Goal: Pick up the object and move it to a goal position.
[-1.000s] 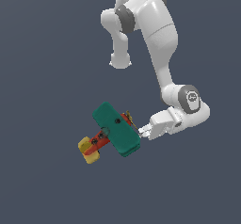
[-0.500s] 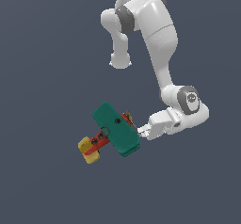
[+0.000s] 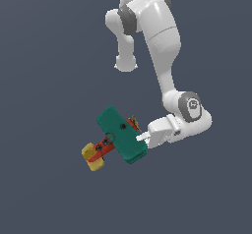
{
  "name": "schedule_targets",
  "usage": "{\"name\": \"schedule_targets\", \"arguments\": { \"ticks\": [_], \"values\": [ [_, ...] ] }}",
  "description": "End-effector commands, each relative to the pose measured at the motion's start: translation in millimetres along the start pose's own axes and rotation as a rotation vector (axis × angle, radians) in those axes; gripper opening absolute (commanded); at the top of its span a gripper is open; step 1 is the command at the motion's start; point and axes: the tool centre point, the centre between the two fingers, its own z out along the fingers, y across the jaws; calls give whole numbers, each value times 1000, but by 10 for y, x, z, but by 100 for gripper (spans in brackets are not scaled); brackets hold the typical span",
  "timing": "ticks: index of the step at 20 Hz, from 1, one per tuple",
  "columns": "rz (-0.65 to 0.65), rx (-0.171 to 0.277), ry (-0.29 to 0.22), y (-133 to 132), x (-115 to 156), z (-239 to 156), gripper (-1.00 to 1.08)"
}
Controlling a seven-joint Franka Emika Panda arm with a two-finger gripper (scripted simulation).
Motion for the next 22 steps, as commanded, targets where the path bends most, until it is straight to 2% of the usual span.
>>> {"name": "schedule_targets", "arguments": {
  "ticks": [1, 2, 3, 15, 22],
  "values": [
    [0, 0, 0, -1, -2, 63, 28],
    [0, 0, 0, -1, -3, 67, 28],
    [0, 0, 0, -1, -3, 67, -100],
    [0, 2, 3, -6, -1, 43, -100],
    [-1, 3, 3, 153, -79, -108, -100]
  ]
}}
